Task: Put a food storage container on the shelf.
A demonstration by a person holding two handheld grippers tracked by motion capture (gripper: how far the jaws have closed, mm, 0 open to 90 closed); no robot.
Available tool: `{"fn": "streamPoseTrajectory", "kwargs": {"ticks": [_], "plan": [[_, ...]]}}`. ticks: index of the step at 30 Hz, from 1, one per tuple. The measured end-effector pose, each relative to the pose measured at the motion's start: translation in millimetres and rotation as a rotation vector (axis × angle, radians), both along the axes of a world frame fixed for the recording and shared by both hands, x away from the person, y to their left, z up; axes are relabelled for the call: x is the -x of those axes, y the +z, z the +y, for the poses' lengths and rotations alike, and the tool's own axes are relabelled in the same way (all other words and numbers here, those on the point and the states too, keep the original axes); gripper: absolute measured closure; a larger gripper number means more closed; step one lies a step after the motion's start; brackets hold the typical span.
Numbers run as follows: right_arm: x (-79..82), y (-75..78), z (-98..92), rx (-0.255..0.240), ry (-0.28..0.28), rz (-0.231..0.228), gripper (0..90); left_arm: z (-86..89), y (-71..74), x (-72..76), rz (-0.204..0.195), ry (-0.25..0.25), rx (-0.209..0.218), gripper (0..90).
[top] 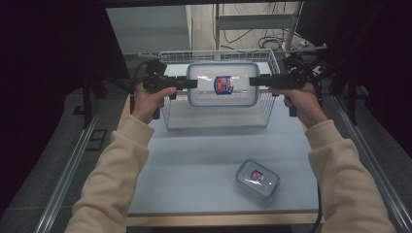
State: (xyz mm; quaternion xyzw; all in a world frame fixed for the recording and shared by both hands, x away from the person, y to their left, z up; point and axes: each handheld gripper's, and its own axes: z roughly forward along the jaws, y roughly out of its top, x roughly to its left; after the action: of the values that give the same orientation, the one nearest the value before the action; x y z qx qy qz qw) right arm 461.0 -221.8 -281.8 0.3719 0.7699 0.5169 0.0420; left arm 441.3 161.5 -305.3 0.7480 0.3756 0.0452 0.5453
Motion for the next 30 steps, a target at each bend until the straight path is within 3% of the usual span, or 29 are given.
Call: {"fn": "streamPoseTrajectory", "kwargs": {"ticks": [8, 14, 22, 30], "plan": [[-30.3, 11.5, 0.9, -0.011, -0.01, -0.001, 51.3, 1.2, 10.4, -29.7, 0.009, 0.006, 0.002, 52.1], [-50.8, 6.6, 4.1, -0.014, -0.016, 0.025, 51.1, 4.4, 6.7, -50.3, 0.033, 0.007, -0.003, 52.0], [-71.4, -0.3, 7.2, -0.044, -0.031, 0.05, 50.9, 8.6, 1.9, -66.0, 0.059, 0.025, 0.021, 51.8], [-83.1, -2.5, 11.7, -0.071, -0.069, 0.092, 48.6, 10.3, 1.5, -77.0, 0.135, 0.066, 0.069, 50.9]]}}
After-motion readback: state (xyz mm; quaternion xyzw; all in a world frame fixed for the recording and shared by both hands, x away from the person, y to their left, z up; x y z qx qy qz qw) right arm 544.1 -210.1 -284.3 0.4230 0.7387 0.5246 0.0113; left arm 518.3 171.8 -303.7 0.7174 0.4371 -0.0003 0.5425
